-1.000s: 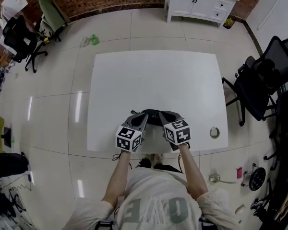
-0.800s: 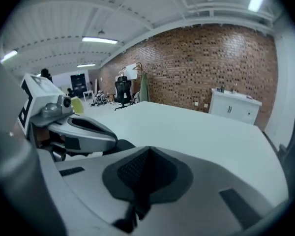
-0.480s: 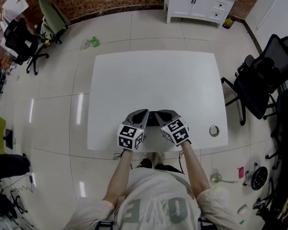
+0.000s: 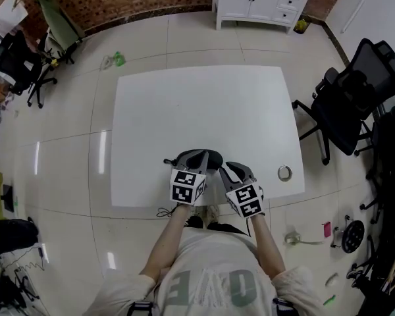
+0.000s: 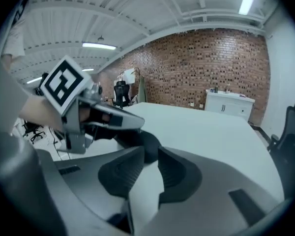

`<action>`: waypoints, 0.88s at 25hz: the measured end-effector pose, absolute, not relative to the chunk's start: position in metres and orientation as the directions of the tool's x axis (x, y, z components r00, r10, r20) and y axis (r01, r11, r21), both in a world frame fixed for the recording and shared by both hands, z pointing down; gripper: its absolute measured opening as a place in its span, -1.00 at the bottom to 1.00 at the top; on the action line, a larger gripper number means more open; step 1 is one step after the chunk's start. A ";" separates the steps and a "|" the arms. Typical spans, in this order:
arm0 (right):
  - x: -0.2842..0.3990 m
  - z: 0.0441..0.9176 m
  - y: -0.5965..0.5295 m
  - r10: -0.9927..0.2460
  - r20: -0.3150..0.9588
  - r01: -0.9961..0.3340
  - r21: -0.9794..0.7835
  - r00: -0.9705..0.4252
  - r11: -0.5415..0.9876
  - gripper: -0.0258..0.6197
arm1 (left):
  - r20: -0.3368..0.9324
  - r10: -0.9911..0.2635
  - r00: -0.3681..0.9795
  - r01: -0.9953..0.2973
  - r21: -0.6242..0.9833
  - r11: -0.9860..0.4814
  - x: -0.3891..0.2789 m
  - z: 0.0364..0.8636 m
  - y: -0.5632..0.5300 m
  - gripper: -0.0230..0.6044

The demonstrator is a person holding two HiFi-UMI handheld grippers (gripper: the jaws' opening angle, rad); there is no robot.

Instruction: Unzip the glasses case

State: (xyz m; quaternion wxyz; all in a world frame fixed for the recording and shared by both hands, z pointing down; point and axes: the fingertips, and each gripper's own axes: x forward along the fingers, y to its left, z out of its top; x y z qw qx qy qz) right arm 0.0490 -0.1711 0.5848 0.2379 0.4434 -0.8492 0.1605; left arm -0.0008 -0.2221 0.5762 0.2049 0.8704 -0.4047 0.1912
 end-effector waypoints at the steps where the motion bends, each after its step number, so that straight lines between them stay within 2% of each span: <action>1: 0.053 0.595 -0.163 -0.665 0.577 -0.835 -0.057 -0.475 0.548 -0.70 | 0.520 -0.618 0.590 -0.785 0.190 -0.590 0.000 0.578 -0.223 -0.93; 3: 0.056 0.615 -0.150 -0.638 0.624 -0.848 -0.078 -0.451 0.524 -0.59 | 0.550 -0.604 0.578 -0.790 0.190 -0.583 0.001 0.581 -0.224 -0.93; 6: 0.051 0.630 -0.147 -0.627 0.660 -0.865 -0.072 -0.414 0.496 -0.59 | 0.569 -0.585 0.577 -0.793 0.219 -0.569 0.002 0.582 -0.225 -0.93; 11: 0.042 0.637 -0.157 -0.646 0.698 -0.878 0.052 -0.309 0.476 -0.59 | 0.574 -0.574 0.584 -0.791 0.242 -0.562 0.002 0.583 -0.225 -0.93; 21: 0.032 0.641 -0.166 -0.635 0.724 -0.893 0.059 -0.269 0.446 -0.59 | 0.558 -0.571 0.602 -0.781 0.260 -0.568 0.003 0.582 -0.223 -0.93; 22: 0.034 0.641 -0.167 -0.637 0.726 -0.894 0.068 -0.261 0.444 -0.84 | 0.557 -0.571 0.603 -0.780 0.260 -0.570 0.003 0.582 -0.223 -0.93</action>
